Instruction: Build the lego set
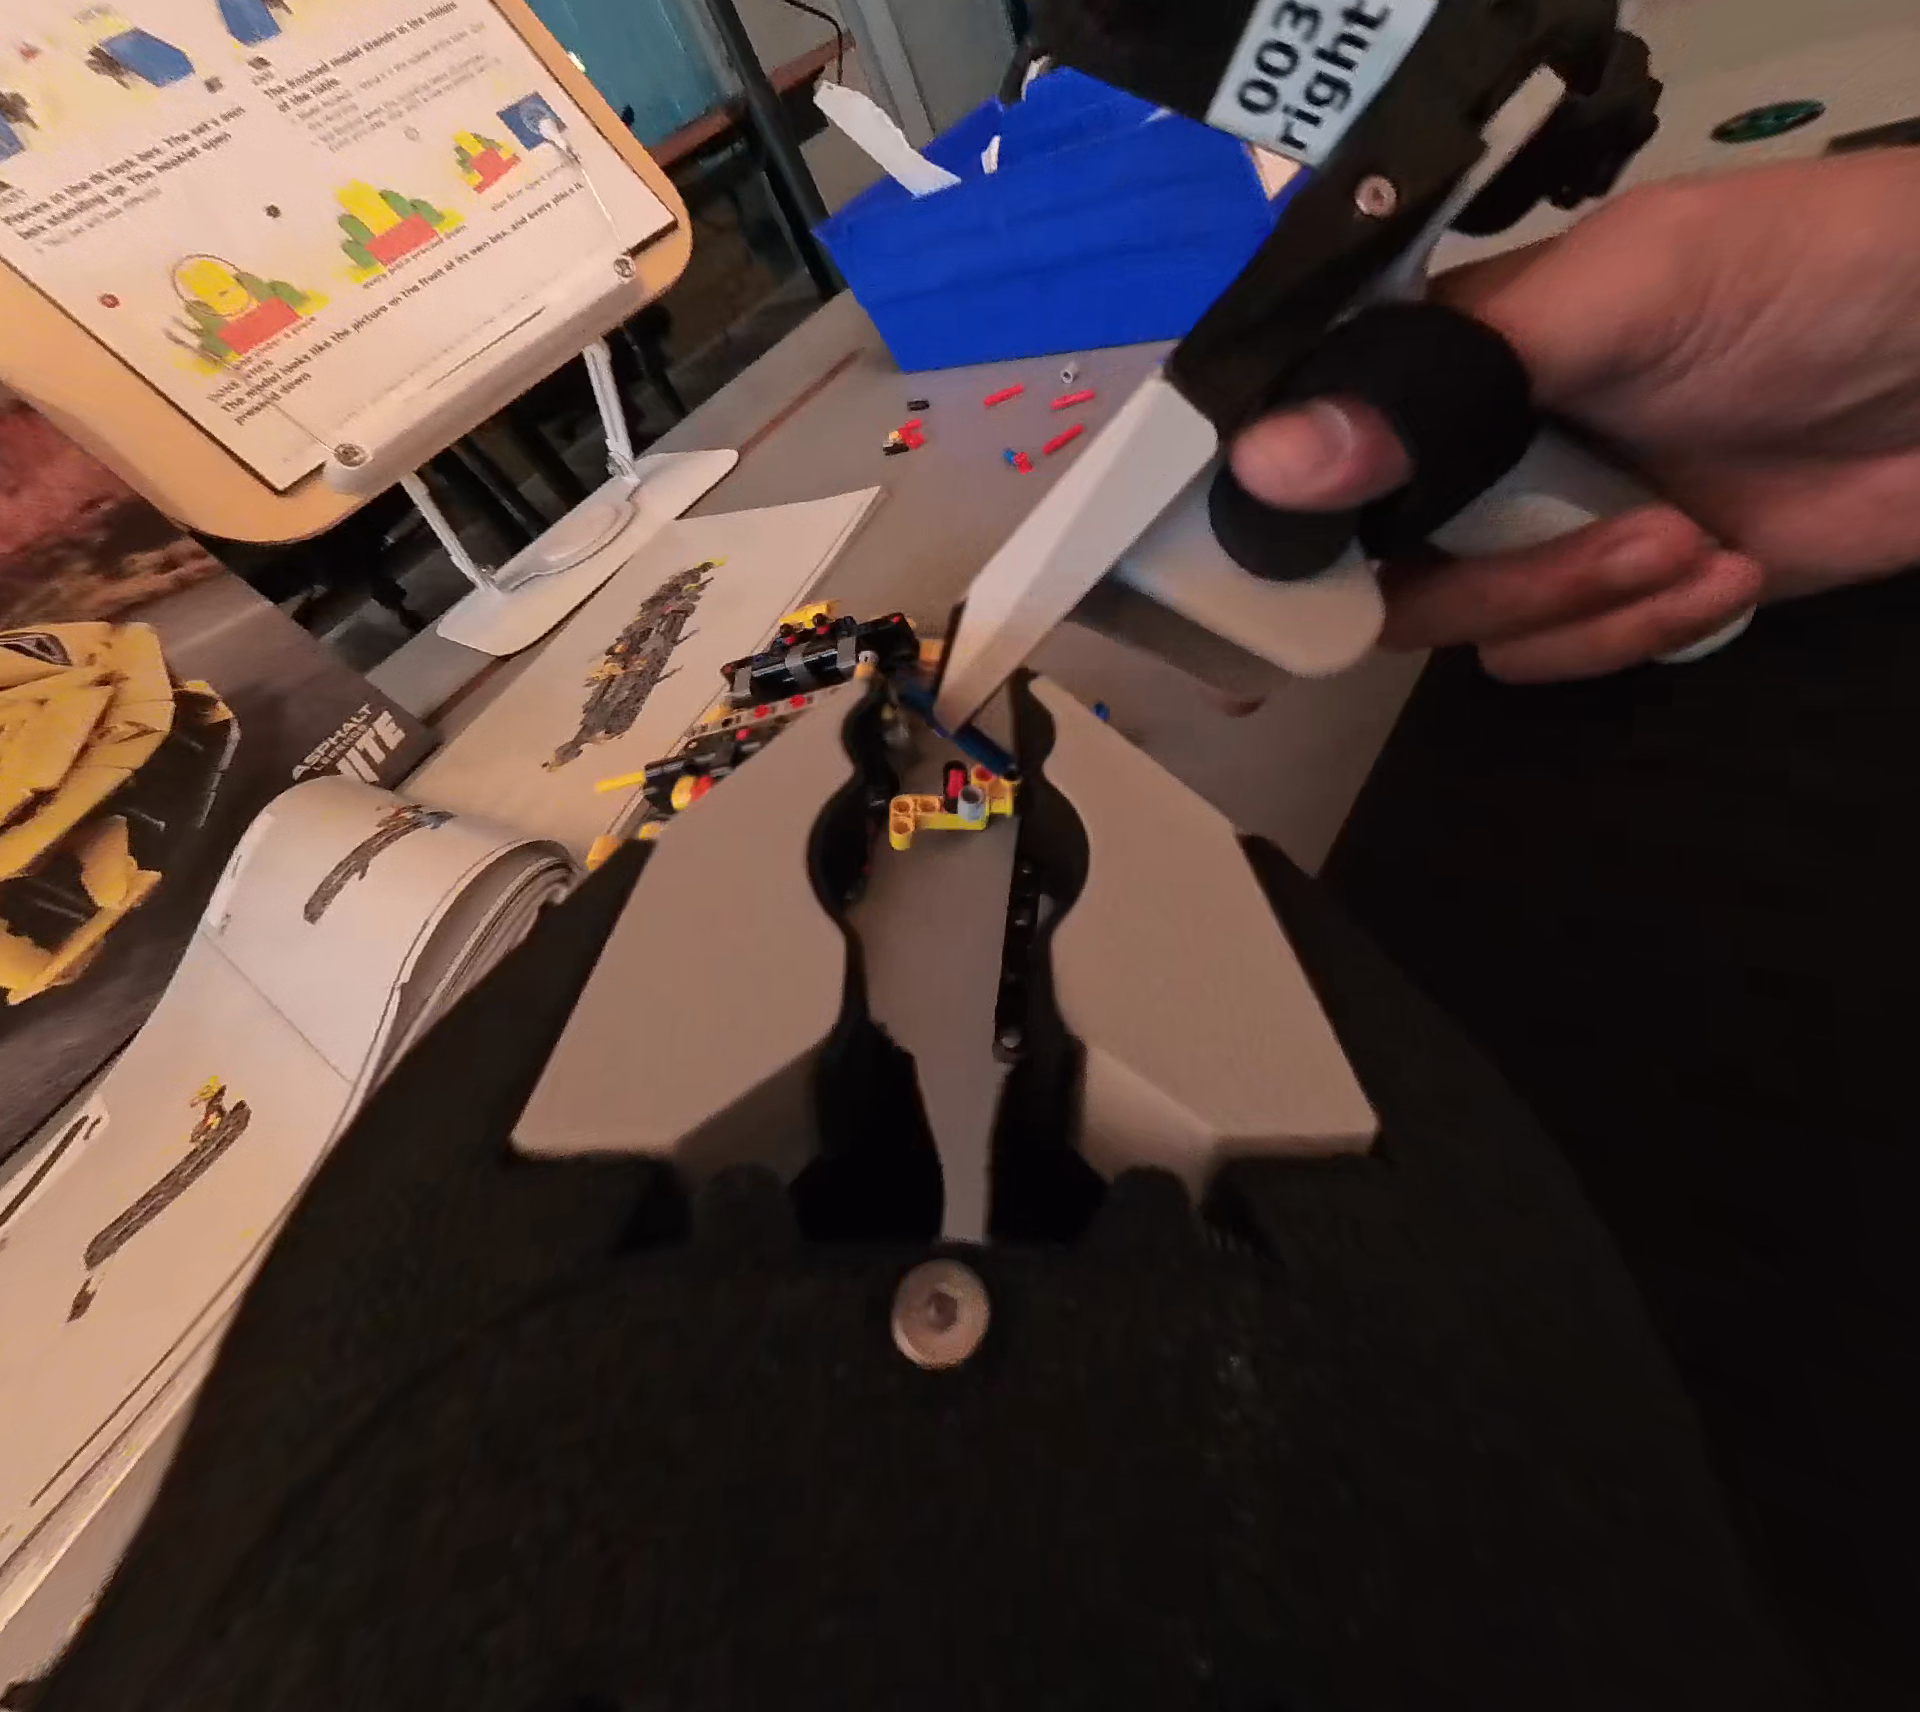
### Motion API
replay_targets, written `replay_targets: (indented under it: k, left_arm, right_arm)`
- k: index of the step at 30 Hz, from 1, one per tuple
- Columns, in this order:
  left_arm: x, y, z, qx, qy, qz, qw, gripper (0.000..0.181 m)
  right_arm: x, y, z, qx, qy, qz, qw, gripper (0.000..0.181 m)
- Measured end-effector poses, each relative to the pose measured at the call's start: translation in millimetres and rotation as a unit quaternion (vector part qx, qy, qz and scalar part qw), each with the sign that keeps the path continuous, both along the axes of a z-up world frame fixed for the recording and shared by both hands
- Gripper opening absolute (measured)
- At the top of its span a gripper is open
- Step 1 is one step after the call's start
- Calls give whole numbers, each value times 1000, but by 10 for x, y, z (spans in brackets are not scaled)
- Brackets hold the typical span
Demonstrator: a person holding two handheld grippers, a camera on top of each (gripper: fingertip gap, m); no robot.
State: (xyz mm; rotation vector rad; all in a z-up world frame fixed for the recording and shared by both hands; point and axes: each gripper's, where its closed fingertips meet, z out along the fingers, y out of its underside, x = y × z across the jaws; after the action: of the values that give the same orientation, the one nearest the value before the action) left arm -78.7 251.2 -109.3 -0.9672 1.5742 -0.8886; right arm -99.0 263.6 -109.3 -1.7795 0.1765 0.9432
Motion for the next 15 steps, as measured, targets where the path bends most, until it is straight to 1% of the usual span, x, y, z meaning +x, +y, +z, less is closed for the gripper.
replay_targets:
  k: [4, 6, 11, 13, 15]
  left_arm:
    - [-13, -15, -26, 2, 5, -11, 1000, 20]
    - [-14, -41, -59, 20, 9, -18, 1000, 18]
    - [-3, -141, -156, 80, 19, -32, 996, 14]
    - [-2, -140, -153, 77, 19, -32, 996, 15]
    - [-6, -84, -101, 62, 8, -19, 998, 15]
  right_arm:
    - [-13, -10, -19, -4, -8, -7, 1000, 4]
    - [-14, -30, -56, -13, -16, -7, 1000, 4]
    - [-17, -123, -161, -53, -16, 19, 998, 4]
    - [-12, -130, -168, -52, -17, 15, 998, 4]
    - [18, -121, -89, -32, 10, 7, 999, 4]
